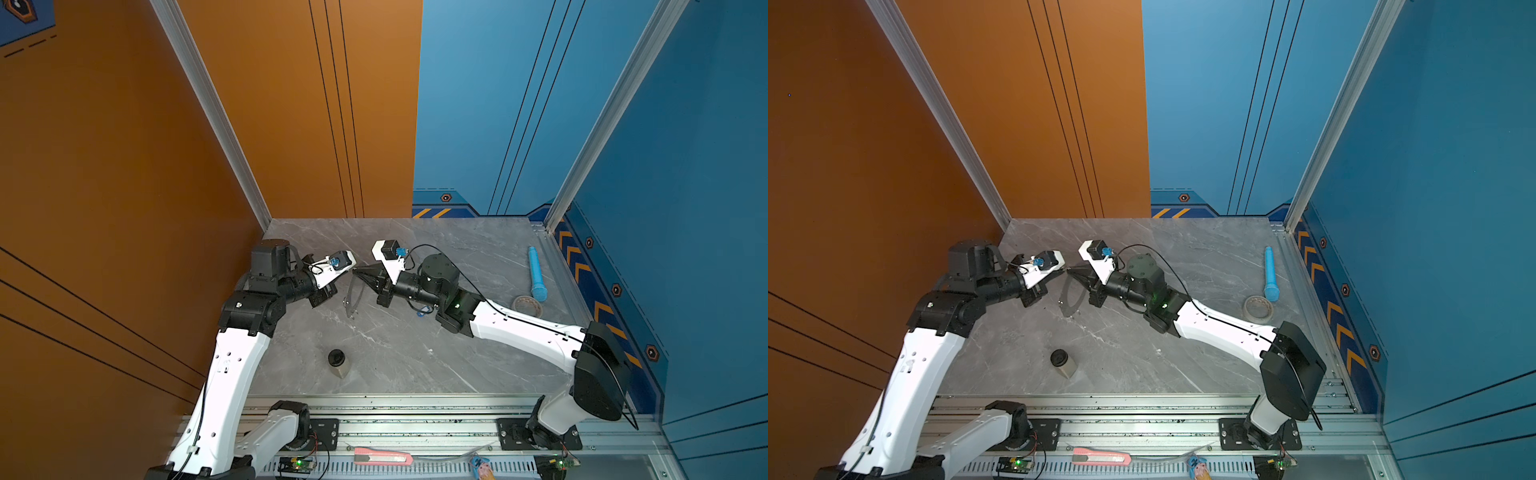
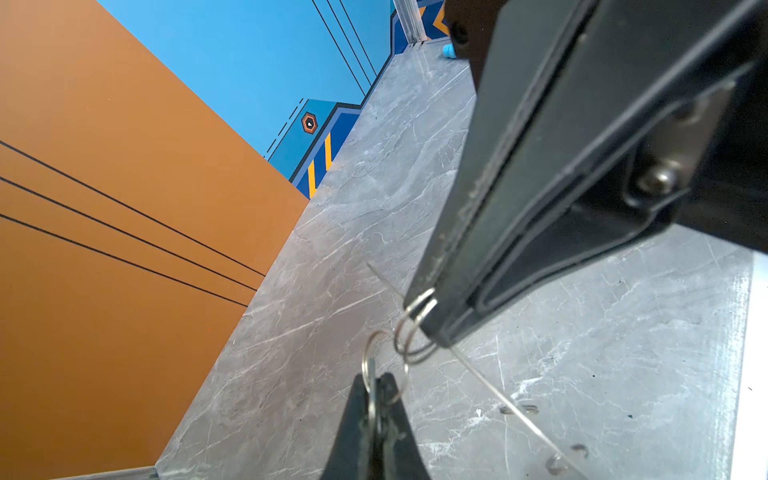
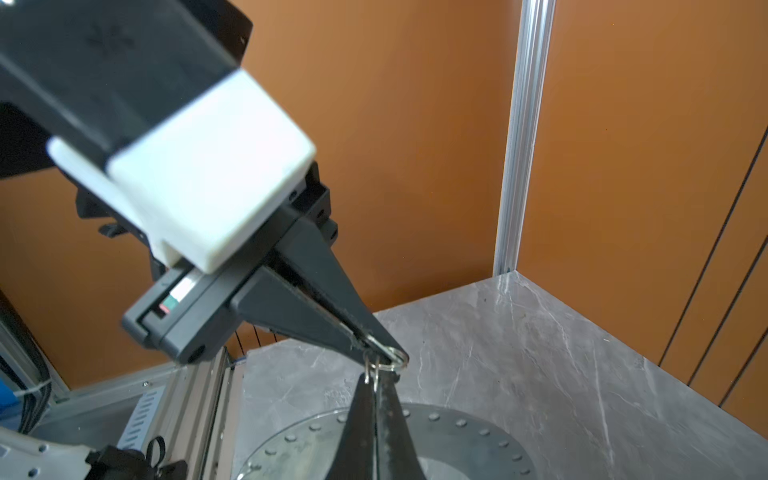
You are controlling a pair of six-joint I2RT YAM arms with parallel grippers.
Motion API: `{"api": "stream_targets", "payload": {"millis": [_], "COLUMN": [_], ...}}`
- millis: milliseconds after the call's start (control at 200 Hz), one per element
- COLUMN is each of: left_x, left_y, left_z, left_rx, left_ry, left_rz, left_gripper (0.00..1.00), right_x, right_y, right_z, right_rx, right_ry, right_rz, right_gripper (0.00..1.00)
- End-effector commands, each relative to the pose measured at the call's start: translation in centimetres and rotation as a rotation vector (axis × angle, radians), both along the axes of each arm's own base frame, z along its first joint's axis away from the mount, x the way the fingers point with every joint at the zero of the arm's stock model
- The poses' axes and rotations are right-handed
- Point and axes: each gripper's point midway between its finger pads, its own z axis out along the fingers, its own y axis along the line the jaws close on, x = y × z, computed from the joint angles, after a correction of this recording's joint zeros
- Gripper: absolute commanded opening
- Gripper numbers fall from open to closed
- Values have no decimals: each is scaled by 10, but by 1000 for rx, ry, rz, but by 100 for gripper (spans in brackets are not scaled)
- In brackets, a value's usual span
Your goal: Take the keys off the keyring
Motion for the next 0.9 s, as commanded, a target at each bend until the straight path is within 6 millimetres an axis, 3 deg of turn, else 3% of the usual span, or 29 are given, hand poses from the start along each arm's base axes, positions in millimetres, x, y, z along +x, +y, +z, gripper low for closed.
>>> {"api": "stream_targets", "payload": {"millis": [0,95,330,410,631,891], "left_x": [0,-1,-6,-5,-8,-9], "left_y": [3,-3,-20,-19,-16,-10], "left_z": [-5,-3,12,17,39,41], "left_rx": [-19,-43,-119,-124,-179,-192], "left_ry": [23,33,27,4,-42,-54], "left_rz": [14,-6,-55,-43,-40,-28], "left_gripper": [0,0,0,0,0,0], "right_x": [-1,1,5,8,7,4], "right_y": [-18,-18,-6,-5,0,-7], "right_z": [60,70,72,65,35,6], "right_rx": [216,288,395,400,357,228], "right_ry": [-31,-3,53,68,110,94], "right_rz": [-26,-23,-18,-27,-28,-54], "right_gripper": [0,0,0,0,20,23]}}
